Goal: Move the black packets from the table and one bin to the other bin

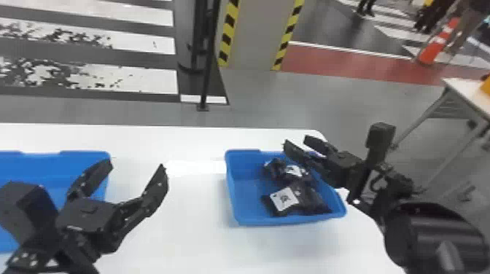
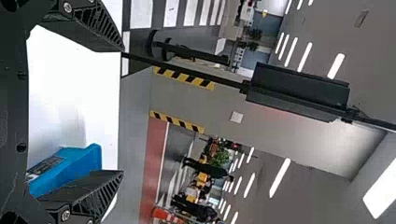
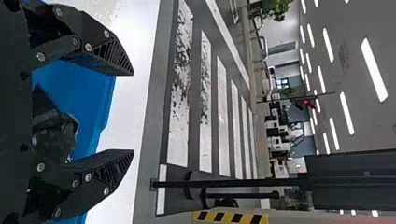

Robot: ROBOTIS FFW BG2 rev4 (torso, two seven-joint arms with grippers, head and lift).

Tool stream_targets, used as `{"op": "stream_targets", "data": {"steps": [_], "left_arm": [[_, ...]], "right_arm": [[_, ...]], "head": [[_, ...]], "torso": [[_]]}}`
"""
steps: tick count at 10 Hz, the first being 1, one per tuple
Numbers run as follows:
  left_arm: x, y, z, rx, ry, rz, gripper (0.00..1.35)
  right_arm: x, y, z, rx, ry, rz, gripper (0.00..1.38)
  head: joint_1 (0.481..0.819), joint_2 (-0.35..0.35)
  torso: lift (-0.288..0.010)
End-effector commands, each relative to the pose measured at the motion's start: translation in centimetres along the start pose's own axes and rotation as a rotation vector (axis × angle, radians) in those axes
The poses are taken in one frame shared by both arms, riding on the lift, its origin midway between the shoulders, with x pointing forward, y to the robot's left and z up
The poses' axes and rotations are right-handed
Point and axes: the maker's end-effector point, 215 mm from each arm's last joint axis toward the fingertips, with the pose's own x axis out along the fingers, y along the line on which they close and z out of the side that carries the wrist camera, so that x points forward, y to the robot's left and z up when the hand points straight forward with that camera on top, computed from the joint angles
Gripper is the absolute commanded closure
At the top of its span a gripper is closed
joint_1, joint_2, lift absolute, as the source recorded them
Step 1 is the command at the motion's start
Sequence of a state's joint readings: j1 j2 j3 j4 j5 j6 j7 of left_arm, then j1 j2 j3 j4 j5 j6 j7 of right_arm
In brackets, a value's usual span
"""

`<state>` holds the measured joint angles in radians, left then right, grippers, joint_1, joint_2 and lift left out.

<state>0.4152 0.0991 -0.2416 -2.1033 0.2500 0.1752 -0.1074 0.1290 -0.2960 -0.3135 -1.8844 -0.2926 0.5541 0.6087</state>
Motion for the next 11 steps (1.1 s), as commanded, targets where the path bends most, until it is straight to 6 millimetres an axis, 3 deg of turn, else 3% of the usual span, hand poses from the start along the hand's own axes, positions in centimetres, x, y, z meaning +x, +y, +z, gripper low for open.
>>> {"op": "stream_targets", "data": {"steps": [1, 3, 5, 6, 7, 8, 9, 11], "left_arm": [[-0.8, 1.5, 2.1, 0.026, -0.062, 0.035, 0.1], [-5.1, 5.0, 4.6, 0.052, -0.132, 0.136, 0.11], [-10.7, 10.3, 6.0, 0.182, -0.154, 0.296, 0.11], [-14.0, 13.7, 7.8, 0.318, -0.194, 0.409, 0.11], [-17.0, 15.7, 9.2, 0.436, -0.239, 0.457, 0.1], [-19.5, 15.8, 9.9, 0.485, -0.263, 0.471, 0.1], [-20.8, 14.9, 9.1, 0.443, -0.255, 0.466, 0.1], [-22.0, 13.2, 10.3, 0.376, -0.225, 0.462, 0.1]], "right_arm": [[-2.1, 2.7, 1.7, -0.074, -0.098, 0.014, 0.12], [-6.8, 5.5, 3.6, -0.142, -0.231, -0.02, 0.12], [-10.6, 8.2, 3.9, -0.178, -0.257, -0.055, 0.12], [-12.1, 8.9, 3.0, -0.177, -0.245, -0.071, 0.12], [-13.2, 9.2, 1.8, -0.17, -0.217, -0.086, 0.12], [-14.1, 9.5, 1.0, -0.176, -0.19, -0.106, 0.12], [-15.4, 9.7, 0.9, -0.211, -0.162, -0.131, 0.12], [-18.1, 9.9, 1.9, -0.286, -0.099, -0.174, 0.12]], "head": [[0.695, -0.296], [0.695, -0.253], [0.695, -0.189], [0.695, -0.163], [0.695, -0.097], [0.695, -0.034], [0.695, 0.008], [0.695, 0.013]], "torso": [[-0.11], [-0.11], [-0.11], [-0.11], [-0.11], [-0.11], [-0.11], [-0.11]]}}
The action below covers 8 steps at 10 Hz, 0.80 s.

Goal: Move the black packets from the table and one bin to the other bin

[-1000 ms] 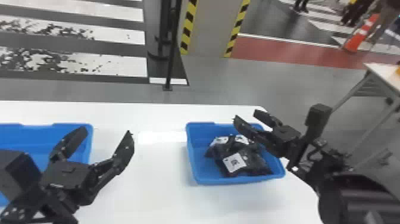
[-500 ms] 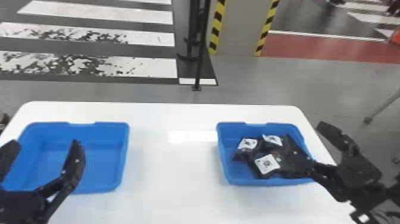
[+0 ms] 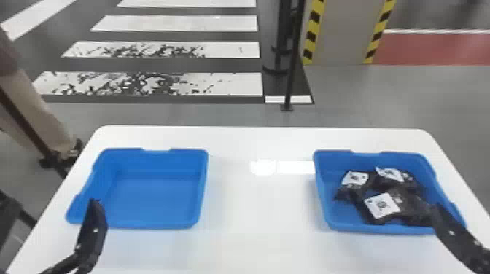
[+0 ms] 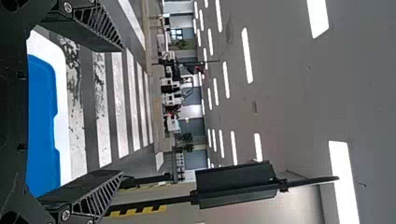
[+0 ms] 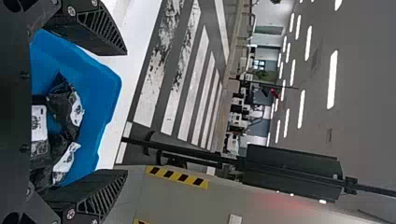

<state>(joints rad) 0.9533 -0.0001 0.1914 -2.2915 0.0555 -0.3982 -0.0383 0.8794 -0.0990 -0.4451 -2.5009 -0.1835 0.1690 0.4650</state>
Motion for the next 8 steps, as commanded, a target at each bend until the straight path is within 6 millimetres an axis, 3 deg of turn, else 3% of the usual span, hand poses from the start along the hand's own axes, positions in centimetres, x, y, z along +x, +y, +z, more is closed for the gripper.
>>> {"op": "stream_targets", "data": {"steps": [1, 5, 8], "left_arm": [[-0.9, -0.6, 1.2, -0.027, 0.07, -0.013, 0.1], [-0.7, -1.1, -0.1, -0.055, 0.131, -0.017, 0.1], [-0.6, -0.9, 0.5, -0.047, 0.112, -0.016, 0.11]], "right_arm": [[-1.2, 0.2, 0.1, -0.01, 0.037, 0.0, 0.12], [-1.2, 0.3, -0.9, 0.004, 0.076, -0.008, 0.12], [-1.3, 0.3, -0.9, 0.003, 0.077, -0.009, 0.12]], "head": [[0.695, -0.001], [0.695, -0.03], [0.695, -0.032]], "torso": [[-0.11], [-0.11], [-0.11]]}}
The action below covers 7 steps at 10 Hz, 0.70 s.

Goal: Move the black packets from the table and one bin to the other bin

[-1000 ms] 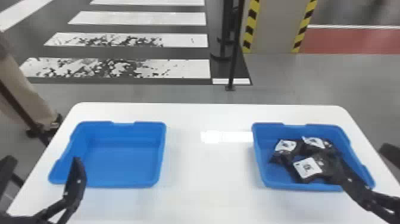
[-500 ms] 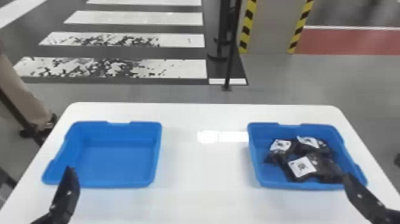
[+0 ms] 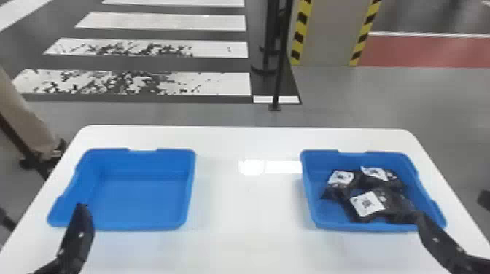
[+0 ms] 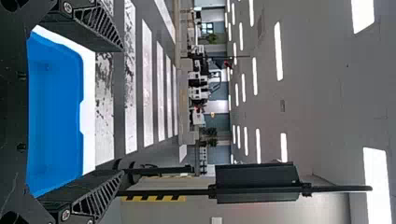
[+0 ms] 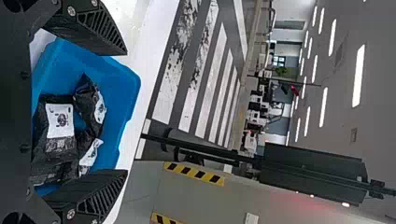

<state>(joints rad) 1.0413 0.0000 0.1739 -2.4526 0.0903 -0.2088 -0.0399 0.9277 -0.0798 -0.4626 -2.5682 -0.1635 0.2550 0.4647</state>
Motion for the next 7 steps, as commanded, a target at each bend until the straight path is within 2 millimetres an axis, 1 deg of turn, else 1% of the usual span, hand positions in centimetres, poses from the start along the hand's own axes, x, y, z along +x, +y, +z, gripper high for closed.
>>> {"op": "stream_targets", "data": {"steps": [1, 2, 4, 7], "left_arm": [[-0.01, 0.09, 0.13, 0.003, -0.006, 0.003, 0.11], [-0.04, 0.16, 0.0, 0.007, -0.003, 0.003, 0.11], [-0.04, 0.23, 0.23, 0.009, -0.011, 0.004, 0.11], [-0.13, 0.27, 0.4, 0.005, -0.018, 0.005, 0.11]], "right_arm": [[0.0, -0.01, 0.03, 0.002, -0.001, -0.001, 0.12], [0.0, -0.01, 0.03, 0.002, -0.001, -0.001, 0.12], [-0.01, 0.08, 0.95, -0.018, -0.013, -0.001, 0.12], [0.04, -0.02, 0.96, -0.012, -0.016, -0.005, 0.12]], "head": [[0.695, -0.031], [0.695, -0.031], [0.695, -0.028], [0.695, -0.024]], "torso": [[-0.11], [-0.11], [-0.11], [-0.11]]}}
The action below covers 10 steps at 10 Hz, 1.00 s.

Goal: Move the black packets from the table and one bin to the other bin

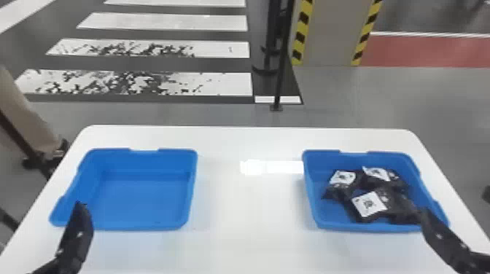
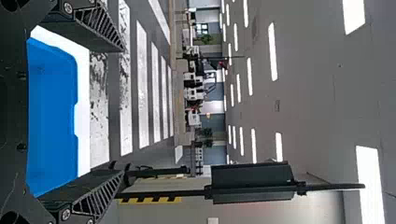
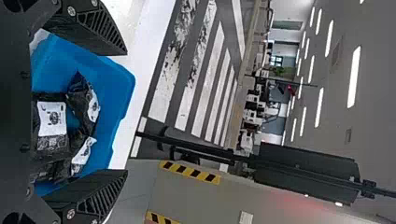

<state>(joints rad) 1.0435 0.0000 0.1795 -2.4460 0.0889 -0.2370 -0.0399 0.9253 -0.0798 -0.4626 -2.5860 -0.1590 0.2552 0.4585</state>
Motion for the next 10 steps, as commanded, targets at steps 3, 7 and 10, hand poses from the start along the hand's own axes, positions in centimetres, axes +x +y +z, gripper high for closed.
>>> {"op": "stream_targets", "data": {"steps": [3, 7, 10], "left_arm": [[-0.07, 0.12, -0.19, 0.0, 0.006, 0.003, 0.11], [0.06, -0.03, -0.13, 0.0, 0.004, -0.001, 0.11], [0.13, -0.15, -0.22, -0.001, 0.006, -0.003, 0.11]], "right_arm": [[-0.09, 0.01, -0.03, -0.001, 0.014, -0.005, 0.12], [-0.14, 0.03, 0.34, 0.001, 0.003, -0.007, 0.12], [-0.1, -0.05, 0.12, 0.004, 0.004, -0.008, 0.12]], "head": [[0.695, -0.024], [0.695, -0.024], [0.695, -0.026]], "torso": [[-0.11], [-0.11], [-0.11]]}}
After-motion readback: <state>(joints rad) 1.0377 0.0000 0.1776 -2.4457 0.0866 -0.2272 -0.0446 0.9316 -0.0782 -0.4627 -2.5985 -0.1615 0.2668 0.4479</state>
